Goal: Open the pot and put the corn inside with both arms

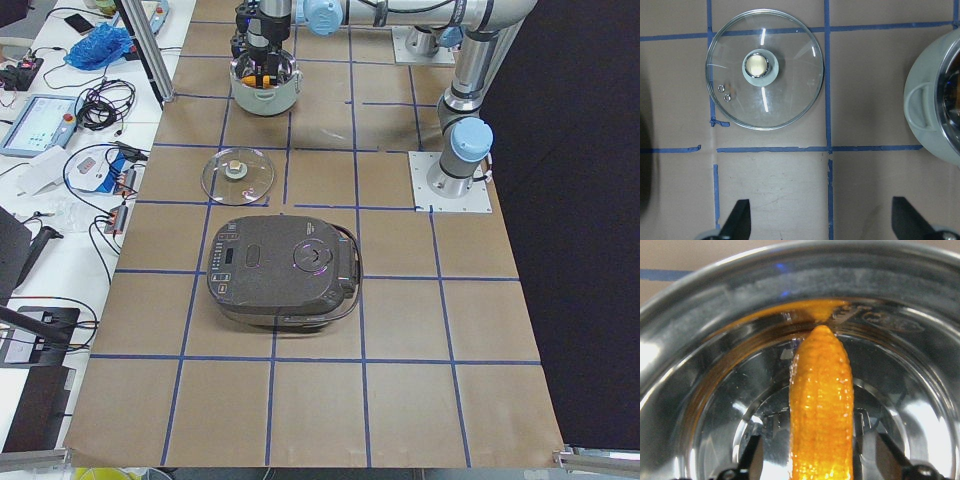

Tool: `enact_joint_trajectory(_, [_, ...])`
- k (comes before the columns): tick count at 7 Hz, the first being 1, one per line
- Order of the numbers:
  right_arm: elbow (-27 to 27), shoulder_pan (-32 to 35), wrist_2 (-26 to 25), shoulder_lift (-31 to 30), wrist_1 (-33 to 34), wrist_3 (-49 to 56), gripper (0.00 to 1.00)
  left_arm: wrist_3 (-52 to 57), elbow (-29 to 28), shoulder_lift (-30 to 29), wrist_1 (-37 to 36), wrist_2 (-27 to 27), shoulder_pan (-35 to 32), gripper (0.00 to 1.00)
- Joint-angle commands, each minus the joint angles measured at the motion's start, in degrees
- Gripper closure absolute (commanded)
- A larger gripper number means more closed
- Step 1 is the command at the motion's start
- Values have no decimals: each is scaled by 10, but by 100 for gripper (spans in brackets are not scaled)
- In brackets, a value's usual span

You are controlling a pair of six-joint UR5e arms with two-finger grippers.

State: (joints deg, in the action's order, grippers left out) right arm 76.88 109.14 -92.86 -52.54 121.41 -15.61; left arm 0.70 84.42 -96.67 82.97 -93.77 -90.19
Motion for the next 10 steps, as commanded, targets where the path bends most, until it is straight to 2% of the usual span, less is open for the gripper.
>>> enact_joint_trajectory(1, [0, -2, 0, -59, -41, 3, 0, -1, 11, 14, 2, 26, -8, 0])
enact_joint_trajectory(2, [5, -3, 1, -96, -69, 5, 0, 4, 17, 28, 3, 41, -5, 0])
enact_joint_trajectory(4, [8, -31, 0, -176, -167, 10, 0, 5, 20, 35, 13, 36, -3, 0])
enact_joint_trajectory(5, [10, -59, 4, -227, -253, 11, 0, 4, 22, 34, 6, 43, -2, 0])
enact_joint_trajectory(6, [12, -107, 34, -278, -355, 24, 2, 5, 22, 34, 4, 41, -2, 0])
enact_joint_trajectory(7, [15, -139, 36, -314, -404, 44, 3, 5, 22, 33, 3, 39, -2, 0])
enact_joint_trajectory(9, [68, -147, 35, -355, -399, 44, 3, 5, 22, 33, 6, 32, -2, 0])
enact_joint_trajectory(10, [81, -148, 36, -361, -372, 44, 3, 5, 21, 35, 11, 32, -2, 0])
